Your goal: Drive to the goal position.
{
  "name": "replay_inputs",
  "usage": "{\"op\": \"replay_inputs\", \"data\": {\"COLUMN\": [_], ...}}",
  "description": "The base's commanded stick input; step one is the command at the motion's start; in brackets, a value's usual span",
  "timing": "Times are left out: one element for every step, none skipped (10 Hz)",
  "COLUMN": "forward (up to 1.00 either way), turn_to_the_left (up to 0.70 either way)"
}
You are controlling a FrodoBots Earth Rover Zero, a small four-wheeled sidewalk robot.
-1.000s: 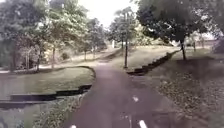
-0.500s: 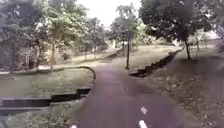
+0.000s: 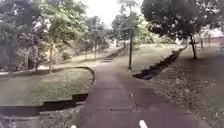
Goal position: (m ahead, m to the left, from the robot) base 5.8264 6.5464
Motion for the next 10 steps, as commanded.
{"op": "replay_inputs", "data": {"forward": [0.85, 0.85, 0.85, 0.85, 0.85, 0.85, 0.85, 0.85, 0.85, 0.85], "turn_to_the_left": [0.00, 0.00, 0.00, 0.00, 0.00, 0.00, 0.00, 0.00, 0.00, 0.00]}}
